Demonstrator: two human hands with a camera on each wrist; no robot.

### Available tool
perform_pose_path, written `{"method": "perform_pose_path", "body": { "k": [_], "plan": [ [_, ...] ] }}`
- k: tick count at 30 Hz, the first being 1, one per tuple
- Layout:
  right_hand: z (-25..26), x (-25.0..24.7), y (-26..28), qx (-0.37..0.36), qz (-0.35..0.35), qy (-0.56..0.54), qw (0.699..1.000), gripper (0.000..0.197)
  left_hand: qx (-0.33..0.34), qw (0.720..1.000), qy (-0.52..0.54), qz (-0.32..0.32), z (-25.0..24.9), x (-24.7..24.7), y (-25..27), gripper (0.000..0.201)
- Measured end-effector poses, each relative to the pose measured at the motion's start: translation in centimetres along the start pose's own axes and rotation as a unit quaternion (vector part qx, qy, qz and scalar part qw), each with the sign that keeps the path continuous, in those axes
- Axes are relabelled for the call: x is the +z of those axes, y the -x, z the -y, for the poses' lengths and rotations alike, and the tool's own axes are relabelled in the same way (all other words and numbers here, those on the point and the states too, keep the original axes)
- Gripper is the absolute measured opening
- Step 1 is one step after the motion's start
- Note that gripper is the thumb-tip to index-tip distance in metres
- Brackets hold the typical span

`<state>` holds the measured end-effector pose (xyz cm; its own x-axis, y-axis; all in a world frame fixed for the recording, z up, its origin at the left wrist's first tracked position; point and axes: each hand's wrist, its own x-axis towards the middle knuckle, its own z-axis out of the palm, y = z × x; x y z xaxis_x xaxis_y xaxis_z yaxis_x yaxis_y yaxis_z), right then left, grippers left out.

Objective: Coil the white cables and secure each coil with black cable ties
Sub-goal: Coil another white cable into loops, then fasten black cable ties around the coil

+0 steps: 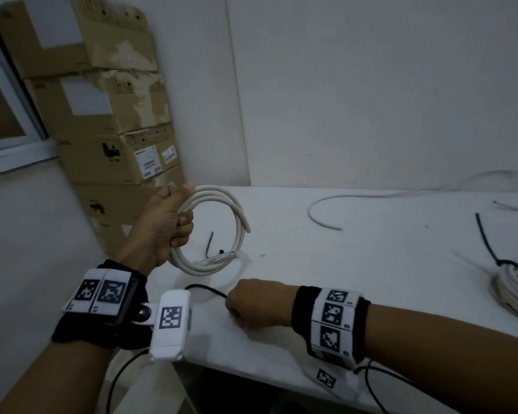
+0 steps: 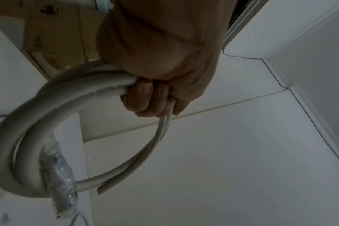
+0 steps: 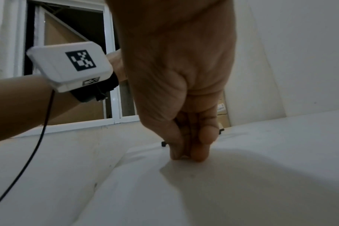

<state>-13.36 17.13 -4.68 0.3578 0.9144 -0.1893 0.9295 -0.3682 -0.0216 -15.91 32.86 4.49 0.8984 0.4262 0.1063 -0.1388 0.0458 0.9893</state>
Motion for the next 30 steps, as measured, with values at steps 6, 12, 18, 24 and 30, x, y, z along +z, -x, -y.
{"method": "perform_pose_path", "body": {
  "k": [6, 12, 18, 24, 30],
  "plan": [
    [-2.3, 0.5, 4.7, 0.027, -0.031, -0.031, 0.999, 0.027, 0.006, 1.000, 0.001, 0.030, -0.1, 4.3, 0.3, 0.027],
    [-0.8, 0.1, 1.7, 0.029, 0.056, -0.029, 0.998, 0.044, 0.031, 0.998, -0.035, 0.032, -1.0, 4.3, 2.0, 0.017],
    [-0.5, 0.1, 1.3, 0.074, 0.010, -0.031, 0.997, 0.039, 0.026, 0.998, -0.050, 0.026, -1.2, 3.7, 3.1, 0.021],
    [-6.8, -0.8, 8.7, 0.130, 0.026, 0.004, 0.991, 0.035, 0.016, 0.998, -0.035, 0.058, -0.6, 6.3, 3.1, 0.029],
    [-12.5, -1.7, 16.2, 0.251, 0.038, -0.029, 0.967, 0.030, 0.011, 0.993, -0.024, 0.111, 0.3, 11.9, 2.5, 0.037]
  ]
}}
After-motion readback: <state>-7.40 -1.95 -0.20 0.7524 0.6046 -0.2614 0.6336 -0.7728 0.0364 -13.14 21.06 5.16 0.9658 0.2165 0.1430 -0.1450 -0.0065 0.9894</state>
